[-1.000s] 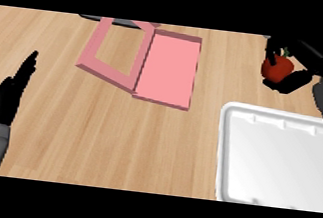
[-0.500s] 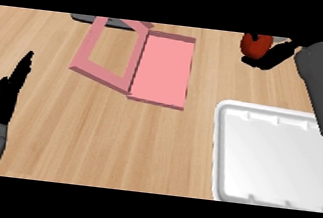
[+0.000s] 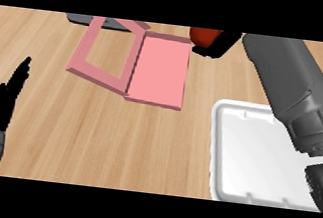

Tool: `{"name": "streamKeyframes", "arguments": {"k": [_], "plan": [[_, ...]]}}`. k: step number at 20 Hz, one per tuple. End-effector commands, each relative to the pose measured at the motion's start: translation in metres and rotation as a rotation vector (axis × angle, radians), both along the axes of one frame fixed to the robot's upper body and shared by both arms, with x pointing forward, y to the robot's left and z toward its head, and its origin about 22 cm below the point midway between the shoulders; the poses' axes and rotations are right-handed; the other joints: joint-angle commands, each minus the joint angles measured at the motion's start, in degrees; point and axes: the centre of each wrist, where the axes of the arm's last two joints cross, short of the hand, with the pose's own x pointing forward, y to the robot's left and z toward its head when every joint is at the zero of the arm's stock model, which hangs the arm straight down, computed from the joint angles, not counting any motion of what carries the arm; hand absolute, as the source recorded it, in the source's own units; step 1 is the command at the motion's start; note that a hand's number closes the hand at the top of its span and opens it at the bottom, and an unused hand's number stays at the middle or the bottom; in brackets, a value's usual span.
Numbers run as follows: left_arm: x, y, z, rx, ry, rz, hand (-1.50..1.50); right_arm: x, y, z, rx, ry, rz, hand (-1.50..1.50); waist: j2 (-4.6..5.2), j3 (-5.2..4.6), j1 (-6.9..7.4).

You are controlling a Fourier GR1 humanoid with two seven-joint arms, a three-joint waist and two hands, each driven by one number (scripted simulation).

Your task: Pick the bell pepper from the tray and place it in the cardboard box

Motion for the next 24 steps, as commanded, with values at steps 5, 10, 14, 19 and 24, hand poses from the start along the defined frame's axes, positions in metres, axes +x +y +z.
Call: {"name": "streamKeyframes", "arguments": {"k": [5, 10, 14, 19, 24], "plan": [[0.017, -0.008, 0.019, 0.012, -0.015, -0.005, 0.0, -0.01, 0.082, 0.0, 0.003, 0.156, 0.015, 1.5, 0.6, -0.04, 0.45], [0.003, 0.001, 0.005, 0.0, -0.013, -0.019, 0.0, -0.017, 0.104, -0.012, -0.018, 0.166, -0.012, 1.5, 0.92, -0.08, 1.68], [0.016, -0.009, 0.012, 0.004, -0.013, -0.037, 0.0, -0.02, 0.109, -0.02, -0.051, 0.172, -0.029, 1.5, 1.05, -0.09, 1.76], [0.02, -0.026, 0.012, 0.01, -0.044, -0.093, 0.0, -0.021, 0.099, -0.049, -0.08, 0.234, -0.178, 1.5, 1.55, -0.17, 5.31], [0.02, -0.025, 0.009, 0.0, -0.019, -0.099, 0.0, -0.021, 0.1, -0.048, -0.106, 0.339, -0.194, -1.5, 1.75, -0.15, 6.04]]}}
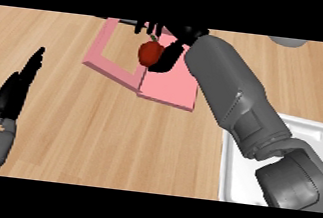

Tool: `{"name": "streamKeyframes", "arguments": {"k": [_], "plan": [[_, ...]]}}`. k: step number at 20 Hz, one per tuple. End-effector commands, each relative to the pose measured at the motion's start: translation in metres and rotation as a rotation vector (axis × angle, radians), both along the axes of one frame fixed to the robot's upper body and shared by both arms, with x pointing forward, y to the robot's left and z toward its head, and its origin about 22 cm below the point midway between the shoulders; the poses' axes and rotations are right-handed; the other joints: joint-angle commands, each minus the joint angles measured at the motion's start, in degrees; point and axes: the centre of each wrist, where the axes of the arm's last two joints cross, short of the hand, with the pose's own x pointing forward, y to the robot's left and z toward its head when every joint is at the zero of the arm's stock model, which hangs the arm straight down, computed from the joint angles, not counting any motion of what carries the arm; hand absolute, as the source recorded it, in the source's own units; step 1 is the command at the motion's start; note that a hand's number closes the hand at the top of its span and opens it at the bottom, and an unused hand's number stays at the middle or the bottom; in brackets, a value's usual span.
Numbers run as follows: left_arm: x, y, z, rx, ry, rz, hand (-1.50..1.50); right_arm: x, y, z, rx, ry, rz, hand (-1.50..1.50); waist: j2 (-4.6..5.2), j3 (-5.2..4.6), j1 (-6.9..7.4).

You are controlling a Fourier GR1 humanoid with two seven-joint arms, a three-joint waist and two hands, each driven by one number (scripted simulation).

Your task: Pick the bell pepper from the tray and place it in the cardboard box

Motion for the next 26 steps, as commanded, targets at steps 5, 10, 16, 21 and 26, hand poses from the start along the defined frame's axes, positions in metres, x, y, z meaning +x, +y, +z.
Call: {"name": "streamKeyframes", "arguments": {"k": [5, 10, 16, 21, 26], "plan": [[0.006, -0.006, 0.001, -0.002, -0.028, -0.004, 0.0, -0.001, -0.003, -0.008, 0.077, 0.066, 0.008, -1.5, 0.34, 0.03, 0.63], [0.008, -0.01, -0.004, -0.002, -0.011, -0.001, 0.0, 0.001, 0.0, 0.004, 0.273, 0.026, 0.016, -1.5, 0.34, 0.07, 0.3], [0.0, 0.006, -0.005, -0.004, -0.003, 0.021, 0.0, 0.005, -0.012, 0.007, 0.497, 0.086, -0.034, -1.5, 0.1, 0.11, -1.68], [-0.007, 0.004, 0.0, -0.002, 0.001, 0.04, 0.0, 0.016, -0.06, 0.007, 0.594, 0.128, -0.047, -1.5, 0.07, 0.21, -1.51], [-0.001, 0.006, 0.004, 0.004, -0.012, 0.028, 0.0, 0.025, -0.125, 0.026, 0.593, 0.103, -0.131, -1.5, 0.83, 0.2, -1.59]]}}
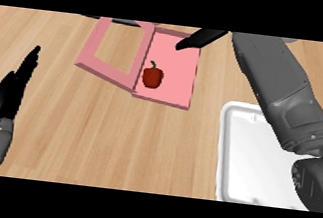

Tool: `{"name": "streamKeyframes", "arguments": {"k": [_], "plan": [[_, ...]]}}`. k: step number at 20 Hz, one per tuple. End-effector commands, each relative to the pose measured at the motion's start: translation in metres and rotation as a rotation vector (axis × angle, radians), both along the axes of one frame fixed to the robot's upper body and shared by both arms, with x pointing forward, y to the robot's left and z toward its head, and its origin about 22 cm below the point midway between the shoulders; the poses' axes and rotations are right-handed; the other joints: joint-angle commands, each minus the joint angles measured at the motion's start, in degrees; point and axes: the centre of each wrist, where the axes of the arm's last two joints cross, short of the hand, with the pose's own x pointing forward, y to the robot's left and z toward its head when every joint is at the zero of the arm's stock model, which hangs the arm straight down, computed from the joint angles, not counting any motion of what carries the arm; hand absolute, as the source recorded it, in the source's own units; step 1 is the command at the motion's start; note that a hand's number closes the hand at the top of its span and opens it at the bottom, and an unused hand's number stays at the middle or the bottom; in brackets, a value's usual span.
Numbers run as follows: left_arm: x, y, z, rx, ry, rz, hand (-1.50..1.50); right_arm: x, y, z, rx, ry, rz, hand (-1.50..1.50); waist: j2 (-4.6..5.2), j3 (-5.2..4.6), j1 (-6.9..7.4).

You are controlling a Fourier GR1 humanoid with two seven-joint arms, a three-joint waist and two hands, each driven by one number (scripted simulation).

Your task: Pick the bell pepper from the tray and place it in the cardboard box

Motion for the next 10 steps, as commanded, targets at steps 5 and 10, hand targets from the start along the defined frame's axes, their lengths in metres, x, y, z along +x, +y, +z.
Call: {"name": "streamKeyframes", "arguments": {"k": [5, 10], "plan": [[-0.002, 0.005, 0.004, -0.008, 0.003, 0.0, 0.0, 0.004, -0.099, 0.013, 0.009, 0.006, -0.096, -1.5, 0.49, 0.1, 0.2], [-0.002, 0.004, 0.002, 0.002, -0.009, -0.016, 0.0, -0.001, -0.144, 0.021, -0.012, -0.01, -0.088, -1.5, 1.0, 0.18, 0.94]]}}
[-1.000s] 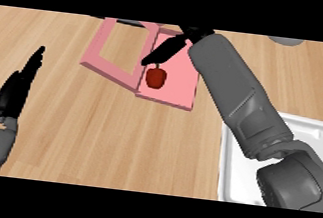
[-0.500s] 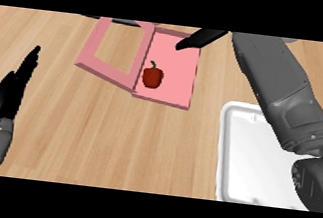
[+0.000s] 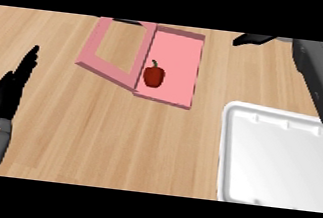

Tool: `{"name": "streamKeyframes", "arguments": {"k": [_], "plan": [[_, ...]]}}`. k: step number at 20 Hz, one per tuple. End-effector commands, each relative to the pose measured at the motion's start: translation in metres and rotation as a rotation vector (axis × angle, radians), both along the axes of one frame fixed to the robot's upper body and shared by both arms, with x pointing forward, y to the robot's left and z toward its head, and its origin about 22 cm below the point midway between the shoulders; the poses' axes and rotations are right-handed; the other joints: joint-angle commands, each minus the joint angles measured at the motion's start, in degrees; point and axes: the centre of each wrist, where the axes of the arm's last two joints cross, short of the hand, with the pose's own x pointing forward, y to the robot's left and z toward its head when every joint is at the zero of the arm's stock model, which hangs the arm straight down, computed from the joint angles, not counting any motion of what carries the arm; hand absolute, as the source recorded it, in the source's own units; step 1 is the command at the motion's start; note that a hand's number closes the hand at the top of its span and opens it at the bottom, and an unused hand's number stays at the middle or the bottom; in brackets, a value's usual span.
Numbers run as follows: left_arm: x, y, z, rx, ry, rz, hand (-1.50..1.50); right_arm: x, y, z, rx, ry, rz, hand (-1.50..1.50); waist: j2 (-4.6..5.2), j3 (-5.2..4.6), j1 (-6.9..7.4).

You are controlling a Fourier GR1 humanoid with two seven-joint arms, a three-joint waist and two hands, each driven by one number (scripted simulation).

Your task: Pick the bell pepper from the tray and place it in the cardboard box

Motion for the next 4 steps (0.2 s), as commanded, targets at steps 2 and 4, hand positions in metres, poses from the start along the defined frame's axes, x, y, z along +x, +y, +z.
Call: {"name": "streamKeyframes", "arguments": {"k": [2, 4], "plan": [[0.002, -0.008, 0.0, -0.006, -0.016, -0.018, 0.0, -0.006, -0.046, 0.006, -0.06, -0.002, 0.01, -1.5, 0.66, 0.1, 0.79], [-0.006, -0.003, -0.006, -0.004, 0.009, -0.018, 0.0, -0.009, -0.06, 0.012, -0.096, -0.003, 0.009, -1.5, 0.4, 0.09, 1.38]]}}
